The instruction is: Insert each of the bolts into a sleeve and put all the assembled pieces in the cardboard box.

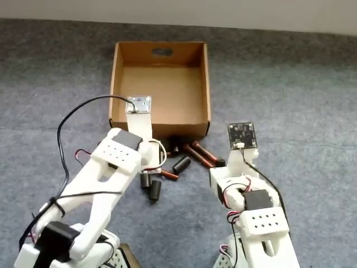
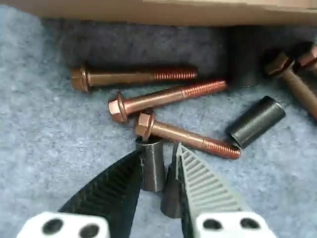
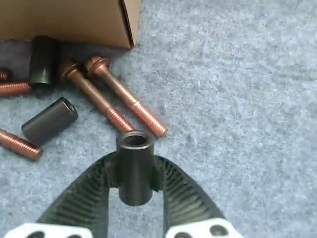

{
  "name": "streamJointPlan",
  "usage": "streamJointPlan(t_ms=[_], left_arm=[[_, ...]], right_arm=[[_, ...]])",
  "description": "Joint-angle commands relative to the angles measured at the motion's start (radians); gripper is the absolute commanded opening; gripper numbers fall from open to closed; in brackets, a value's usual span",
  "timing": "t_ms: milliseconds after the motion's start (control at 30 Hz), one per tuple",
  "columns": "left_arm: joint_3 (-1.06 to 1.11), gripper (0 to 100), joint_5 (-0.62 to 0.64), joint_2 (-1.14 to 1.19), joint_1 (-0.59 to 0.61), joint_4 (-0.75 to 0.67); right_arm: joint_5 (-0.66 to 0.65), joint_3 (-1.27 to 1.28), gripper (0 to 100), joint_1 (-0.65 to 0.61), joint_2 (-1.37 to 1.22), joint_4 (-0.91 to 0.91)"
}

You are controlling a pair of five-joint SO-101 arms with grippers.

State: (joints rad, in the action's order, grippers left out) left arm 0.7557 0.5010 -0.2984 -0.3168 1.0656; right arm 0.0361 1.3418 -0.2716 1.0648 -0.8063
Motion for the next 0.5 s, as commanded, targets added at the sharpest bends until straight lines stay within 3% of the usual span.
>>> streamJointPlan(t_ms=[0,200,300,467], left_arm=[[-0.045,11,0.046,0.064,-0.018,-0.051],[-0.048,13,0.100,0.188,-0.016,-0.167],[-0.081,18,0.130,0.231,-0.015,-0.175],[-0.093,17,0.132,0.289,-0.010,-0.173]], right_arm=[[0.006,-0.005,0.5,0.012,0.021,0.015],[0.006,-0.005,0.5,0.012,0.021,0.015],[0.006,-0.005,0.5,0.012,0.021,0.015],[0.006,-0.005,0.5,0.012,0.021,0.015]])
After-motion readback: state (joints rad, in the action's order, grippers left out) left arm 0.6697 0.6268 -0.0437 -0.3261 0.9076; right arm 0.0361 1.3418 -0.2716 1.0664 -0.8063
